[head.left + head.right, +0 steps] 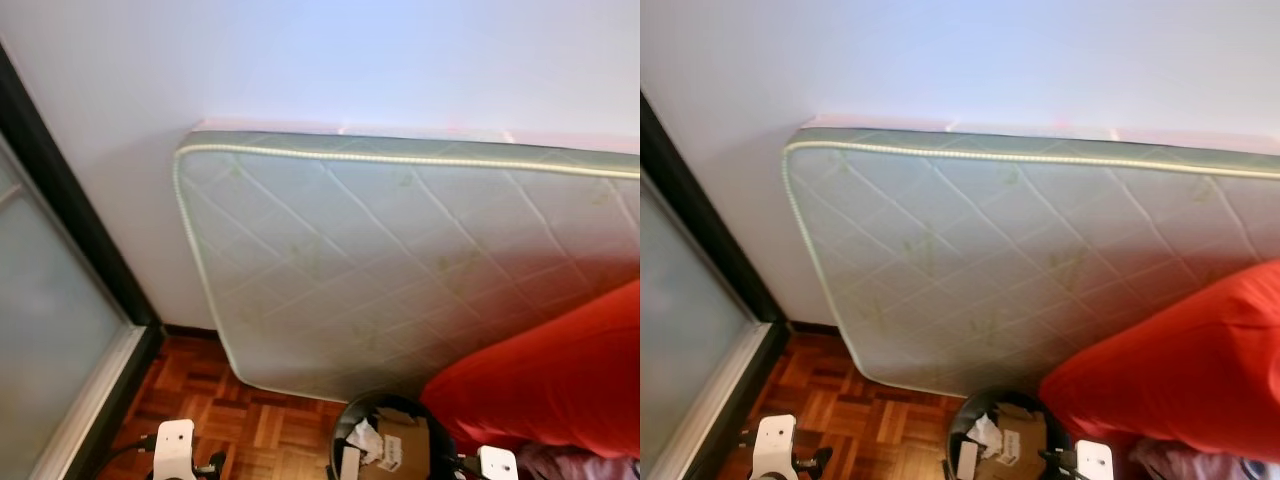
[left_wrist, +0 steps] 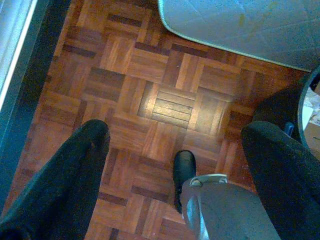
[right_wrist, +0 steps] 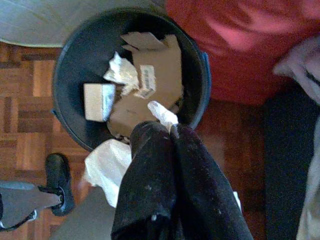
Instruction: Clean up the room
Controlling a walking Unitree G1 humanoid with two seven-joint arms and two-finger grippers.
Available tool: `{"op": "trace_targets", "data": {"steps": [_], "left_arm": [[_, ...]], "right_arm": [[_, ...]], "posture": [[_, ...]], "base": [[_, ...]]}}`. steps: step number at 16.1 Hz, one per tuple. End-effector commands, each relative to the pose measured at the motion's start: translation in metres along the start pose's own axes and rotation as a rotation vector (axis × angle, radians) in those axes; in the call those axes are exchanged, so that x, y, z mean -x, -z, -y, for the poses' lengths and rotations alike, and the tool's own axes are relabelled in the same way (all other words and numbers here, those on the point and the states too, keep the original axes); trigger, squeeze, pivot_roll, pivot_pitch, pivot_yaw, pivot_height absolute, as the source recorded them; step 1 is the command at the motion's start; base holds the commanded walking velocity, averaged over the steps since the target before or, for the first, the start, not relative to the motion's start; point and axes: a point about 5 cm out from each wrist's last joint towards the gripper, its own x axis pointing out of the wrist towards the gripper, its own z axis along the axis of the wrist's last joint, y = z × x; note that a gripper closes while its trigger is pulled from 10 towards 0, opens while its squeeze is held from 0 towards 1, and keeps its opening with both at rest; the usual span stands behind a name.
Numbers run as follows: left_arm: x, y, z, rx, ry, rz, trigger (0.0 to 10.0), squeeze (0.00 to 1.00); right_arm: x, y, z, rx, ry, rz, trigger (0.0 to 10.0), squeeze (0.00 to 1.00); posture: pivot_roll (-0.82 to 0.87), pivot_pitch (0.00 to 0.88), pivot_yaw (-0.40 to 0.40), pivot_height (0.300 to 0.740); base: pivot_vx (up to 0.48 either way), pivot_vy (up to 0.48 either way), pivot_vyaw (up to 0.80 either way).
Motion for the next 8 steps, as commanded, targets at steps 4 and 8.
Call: {"op": "trace_targets", "data": {"steps": [4, 8], "left_arm": [[0.0010, 0.0035, -0.0016, -0.025, 0.010, -0.016, 10.0, 0.00], [0.0011, 0.0042, -0.0013, -0.015, 0.002, -0.017, 10.0, 0.00]], "right_arm": [[-0.0007, -0.0077, -0.0035, 0.022, -0.058, 0.051, 10.0, 0.00], [-0.0009, -0.0079, -0.0061, 0.047, -0.106, 0.041, 10.0, 0.00]], "posture": [[0.15, 0.023, -0.017, 0.740], [0.16, 0.037, -0.018, 0.740]], "base": [[0.000, 0.000, 0.00], [0.000, 0.000, 0.00]]}}
